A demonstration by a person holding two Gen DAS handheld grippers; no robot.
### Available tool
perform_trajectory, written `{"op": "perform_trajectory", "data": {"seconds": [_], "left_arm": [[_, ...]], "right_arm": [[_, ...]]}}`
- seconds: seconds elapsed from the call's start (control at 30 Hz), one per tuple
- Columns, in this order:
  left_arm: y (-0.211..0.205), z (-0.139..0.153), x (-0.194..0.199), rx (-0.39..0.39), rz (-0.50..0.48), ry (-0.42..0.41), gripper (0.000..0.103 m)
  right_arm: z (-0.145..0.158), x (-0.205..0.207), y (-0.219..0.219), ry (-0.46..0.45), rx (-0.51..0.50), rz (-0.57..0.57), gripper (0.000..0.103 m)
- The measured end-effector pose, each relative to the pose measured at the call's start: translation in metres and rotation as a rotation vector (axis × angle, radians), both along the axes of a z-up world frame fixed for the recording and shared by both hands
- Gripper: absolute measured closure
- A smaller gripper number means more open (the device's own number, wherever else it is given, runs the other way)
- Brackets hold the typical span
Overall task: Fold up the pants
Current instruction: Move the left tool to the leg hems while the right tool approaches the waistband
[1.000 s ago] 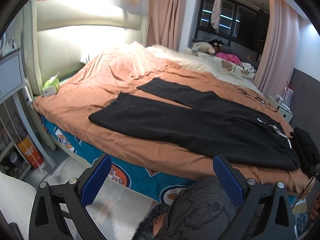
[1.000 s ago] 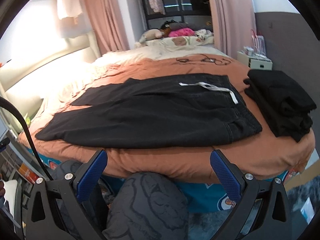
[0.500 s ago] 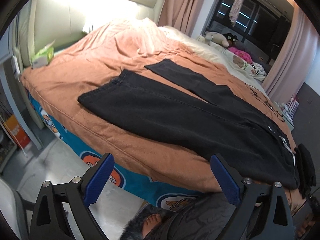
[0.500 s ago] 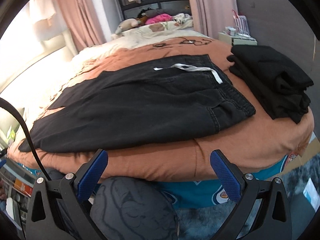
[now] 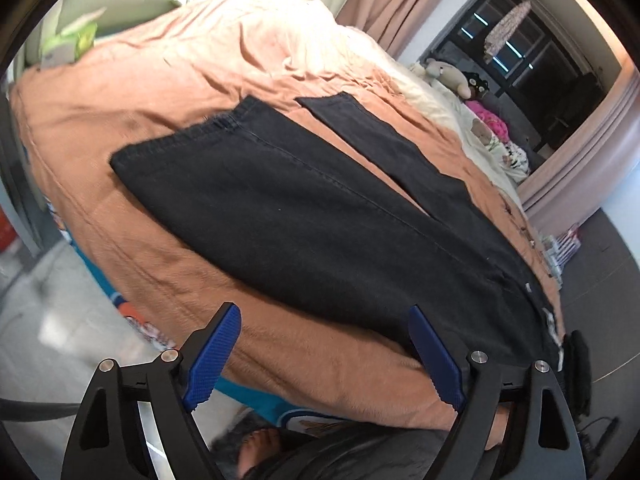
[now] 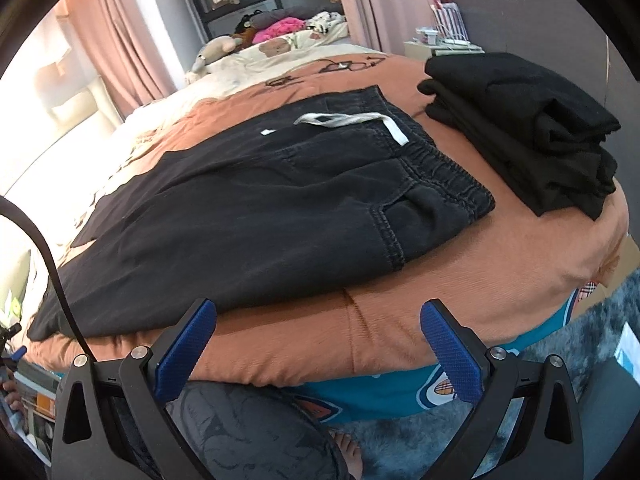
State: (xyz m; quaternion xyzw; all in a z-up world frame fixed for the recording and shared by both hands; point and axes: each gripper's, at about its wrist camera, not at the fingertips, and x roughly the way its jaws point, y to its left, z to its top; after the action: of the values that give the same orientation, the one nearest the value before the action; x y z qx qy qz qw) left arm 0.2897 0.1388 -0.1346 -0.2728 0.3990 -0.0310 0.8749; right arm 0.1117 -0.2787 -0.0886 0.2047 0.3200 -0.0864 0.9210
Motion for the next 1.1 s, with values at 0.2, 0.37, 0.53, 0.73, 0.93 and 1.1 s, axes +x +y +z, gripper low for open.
{"op": "perform_trajectory", "data": {"seconds": [0.2,0.37,0.53,0.73,0.93,1.1], "left_arm": [[0.007,-0.018,0.019,-0.048,0.002,0.04,0.016],[0.022,-0.029,0.03,-0.066,0.04,0.06,0.016],[0.035,-0.031,0.034,-0.112,0.081,0.062,0.016],[0.045,-0.032,0.042,-0.136,0.115,0.057,0.018],[0.06,-0.034,0.051,-0.159,0.158,0.044,0.023],[0.078,-0.038,0.052,-0.22,0.198,0.011,0.028]], "right_arm": [[-0.01,0.005,-0.021,0.008,0.075,-0.04,0.0],[-0.016,0.008,-0.034,0.016,0.122,-0.061,0.0],[-0.025,0.023,-0.05,0.035,0.181,-0.064,0.009],[-0.038,0.035,-0.084,0.044,0.27,-0.117,0.01],[-0.043,0.035,-0.106,0.016,0.315,-0.141,0.011],[-0.046,0.033,-0.116,-0.005,0.336,-0.163,0.017]]}}
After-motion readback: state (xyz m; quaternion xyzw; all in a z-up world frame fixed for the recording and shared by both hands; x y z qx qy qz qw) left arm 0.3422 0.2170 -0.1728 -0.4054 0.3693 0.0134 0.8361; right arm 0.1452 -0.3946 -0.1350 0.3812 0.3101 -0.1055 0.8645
